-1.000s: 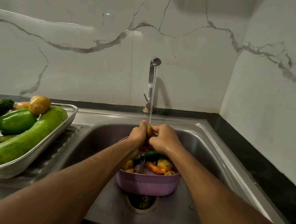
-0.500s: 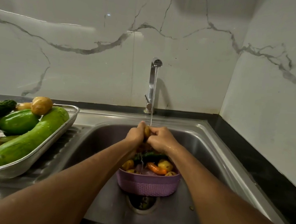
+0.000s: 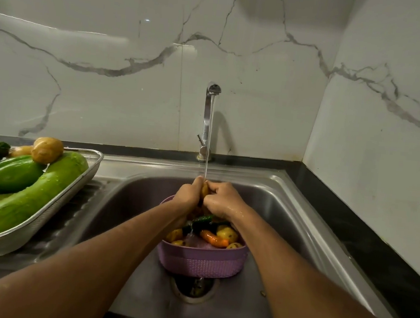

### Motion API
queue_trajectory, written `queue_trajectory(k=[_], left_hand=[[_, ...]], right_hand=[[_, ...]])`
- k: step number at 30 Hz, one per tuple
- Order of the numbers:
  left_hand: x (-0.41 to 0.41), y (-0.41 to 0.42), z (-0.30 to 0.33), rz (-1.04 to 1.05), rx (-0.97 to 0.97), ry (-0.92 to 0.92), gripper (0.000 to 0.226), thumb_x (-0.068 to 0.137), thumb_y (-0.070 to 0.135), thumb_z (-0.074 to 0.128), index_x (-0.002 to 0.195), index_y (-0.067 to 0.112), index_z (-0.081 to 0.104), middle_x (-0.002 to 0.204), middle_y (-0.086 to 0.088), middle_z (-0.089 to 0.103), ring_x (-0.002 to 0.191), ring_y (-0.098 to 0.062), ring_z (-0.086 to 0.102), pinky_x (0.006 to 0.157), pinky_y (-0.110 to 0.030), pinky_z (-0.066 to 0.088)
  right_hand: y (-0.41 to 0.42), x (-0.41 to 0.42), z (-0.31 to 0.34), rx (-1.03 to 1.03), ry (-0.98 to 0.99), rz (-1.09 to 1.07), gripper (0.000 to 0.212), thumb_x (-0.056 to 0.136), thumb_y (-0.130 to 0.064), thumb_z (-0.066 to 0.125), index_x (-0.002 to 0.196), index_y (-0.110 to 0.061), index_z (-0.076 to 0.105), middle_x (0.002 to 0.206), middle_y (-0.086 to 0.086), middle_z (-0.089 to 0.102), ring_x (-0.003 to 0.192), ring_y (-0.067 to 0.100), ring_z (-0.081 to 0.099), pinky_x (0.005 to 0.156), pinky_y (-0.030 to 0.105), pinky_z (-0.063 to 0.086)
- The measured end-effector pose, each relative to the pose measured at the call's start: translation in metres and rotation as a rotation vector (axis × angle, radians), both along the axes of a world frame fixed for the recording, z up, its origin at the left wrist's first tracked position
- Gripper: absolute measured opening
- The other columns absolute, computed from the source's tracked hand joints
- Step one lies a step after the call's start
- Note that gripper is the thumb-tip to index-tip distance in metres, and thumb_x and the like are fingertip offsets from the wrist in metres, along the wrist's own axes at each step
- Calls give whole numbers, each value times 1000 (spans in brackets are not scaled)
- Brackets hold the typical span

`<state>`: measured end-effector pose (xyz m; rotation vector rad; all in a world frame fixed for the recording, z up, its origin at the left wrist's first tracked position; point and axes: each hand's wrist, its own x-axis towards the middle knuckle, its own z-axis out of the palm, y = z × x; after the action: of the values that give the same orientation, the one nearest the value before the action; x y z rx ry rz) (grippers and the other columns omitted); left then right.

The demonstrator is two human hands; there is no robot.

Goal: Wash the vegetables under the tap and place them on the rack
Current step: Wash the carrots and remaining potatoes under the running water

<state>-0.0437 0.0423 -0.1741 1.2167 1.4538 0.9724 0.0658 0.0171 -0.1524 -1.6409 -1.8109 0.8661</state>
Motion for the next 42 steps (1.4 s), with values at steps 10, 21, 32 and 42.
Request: queue_trajectory(k=[10, 21, 32, 42], left_hand=[[3, 4, -8, 37, 67, -104, 57, 112, 46, 21, 111, 10, 65, 101, -15, 71, 92, -21, 67, 72, -31, 50], [2, 9, -14, 53, 126, -64, 60, 111, 48, 23, 115, 7, 66, 100, -15, 73, 94, -24, 71, 90, -41, 57], [0, 8, -6, 50, 51, -181, 71, 109, 57, 20, 120, 2, 64, 74, -5, 64, 53, -10, 55, 58, -31, 57], [6, 13, -19, 78, 279, 19, 60, 105, 61, 26, 126, 18, 62, 110, -6, 72, 104, -21, 69, 99, -48, 55]], right_hand=[[8, -2, -3, -78, 455, -223, 29, 106, -32, 52, 130, -21, 63, 120, 12, 65, 105, 28, 67, 85, 43, 63], [19, -19, -10, -65, 681, -377, 21, 104, -42, 55, 116, -27, 64, 113, 11, 66, 100, 28, 66, 90, 50, 61], [15, -11, -7, -70, 731, -298, 19, 93, -30, 74, 107, -16, 72, 90, 8, 74, 68, 19, 72, 67, 35, 65], [29, -21, -13, 25, 740, -419, 15, 96, -32, 72, 98, -18, 72, 89, -1, 70, 82, 14, 65, 83, 35, 60]])
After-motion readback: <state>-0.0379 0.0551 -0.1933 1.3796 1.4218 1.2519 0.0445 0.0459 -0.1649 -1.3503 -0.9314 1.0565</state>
